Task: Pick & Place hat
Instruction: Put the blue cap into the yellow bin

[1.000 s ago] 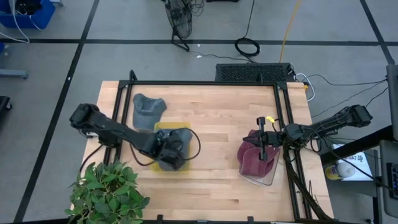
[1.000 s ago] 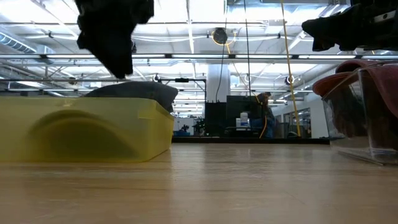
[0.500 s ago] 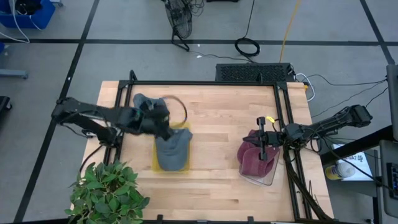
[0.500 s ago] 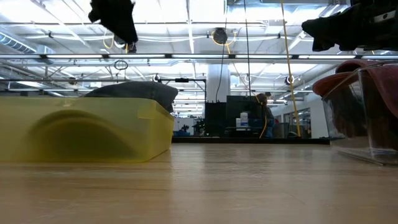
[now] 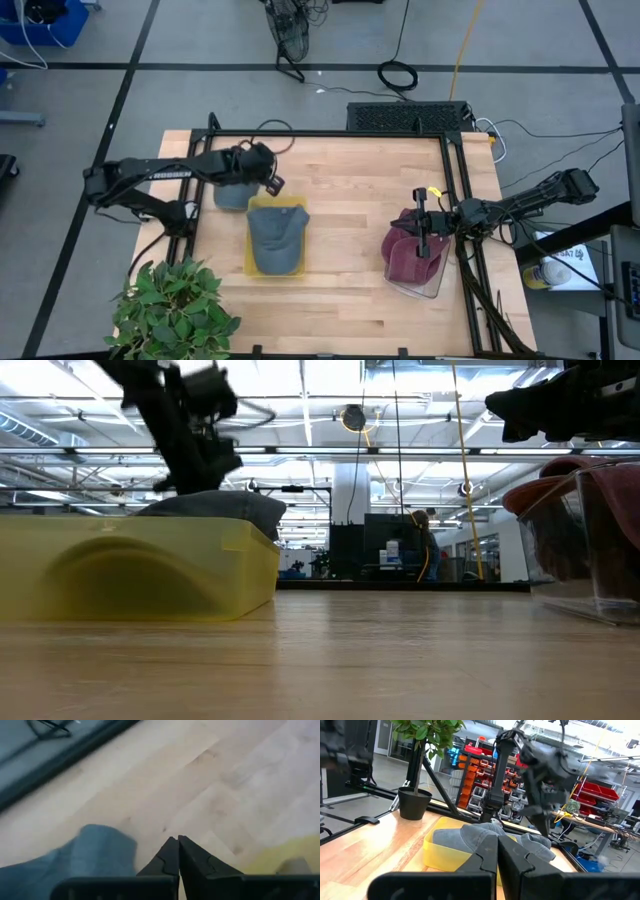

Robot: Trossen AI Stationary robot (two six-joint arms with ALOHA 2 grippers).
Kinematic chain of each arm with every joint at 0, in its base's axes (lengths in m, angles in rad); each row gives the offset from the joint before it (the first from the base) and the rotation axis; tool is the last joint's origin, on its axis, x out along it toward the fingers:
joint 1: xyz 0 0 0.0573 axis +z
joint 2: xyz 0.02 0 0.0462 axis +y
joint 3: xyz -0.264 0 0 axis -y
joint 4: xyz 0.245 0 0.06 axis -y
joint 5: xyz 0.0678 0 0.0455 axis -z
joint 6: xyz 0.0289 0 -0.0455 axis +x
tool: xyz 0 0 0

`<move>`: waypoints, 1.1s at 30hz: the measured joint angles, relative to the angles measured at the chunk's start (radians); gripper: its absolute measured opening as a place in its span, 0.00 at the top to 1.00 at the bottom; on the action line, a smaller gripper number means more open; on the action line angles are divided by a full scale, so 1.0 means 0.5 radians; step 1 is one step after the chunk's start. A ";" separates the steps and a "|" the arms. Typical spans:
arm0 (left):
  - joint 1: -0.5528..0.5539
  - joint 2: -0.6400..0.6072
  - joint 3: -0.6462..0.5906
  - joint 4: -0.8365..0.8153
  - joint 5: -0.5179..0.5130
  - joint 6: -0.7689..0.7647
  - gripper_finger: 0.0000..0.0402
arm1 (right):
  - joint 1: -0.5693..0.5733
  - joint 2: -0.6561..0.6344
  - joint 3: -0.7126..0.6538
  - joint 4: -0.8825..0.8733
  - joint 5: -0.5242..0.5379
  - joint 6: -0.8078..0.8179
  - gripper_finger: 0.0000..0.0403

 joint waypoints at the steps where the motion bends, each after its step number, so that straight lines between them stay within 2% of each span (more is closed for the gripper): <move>1: 0.061 0.002 -0.070 0.096 0.086 0.007 0.98 | -0.001 0.000 0.000 -0.001 0.000 0.000 1.00; 5: 0.227 0.002 -0.277 0.289 0.291 -0.031 0.99 | 0.000 0.000 0.000 -0.018 0.000 0.002 1.00; 9: 0.268 0.002 -0.327 0.278 0.297 -0.017 0.94 | 0.000 -0.001 0.000 -0.031 0.000 0.001 1.00; 14: 0.221 -0.001 -0.263 0.222 0.296 0.080 0.85 | 0.000 -0.001 0.000 -0.024 0.002 0.003 1.00; 16: 0.203 -0.007 -0.214 0.106 0.268 0.100 0.80 | 0.000 -0.001 0.000 -0.018 0.003 0.005 1.00; 22: 0.163 -0.007 -0.095 -0.314 0.008 0.096 0.63 | 0.000 0.000 0.000 -0.043 0.002 0.057 1.00; 27: 0.201 -0.007 -0.080 -0.474 -0.004 0.073 0.46 | -0.001 -0.001 0.000 -0.044 0.002 0.056 1.00; 33: 0.293 -0.006 -0.127 -0.500 -0.019 0.019 0.29 | -0.001 0.000 0.000 -0.031 0.002 0.056 1.00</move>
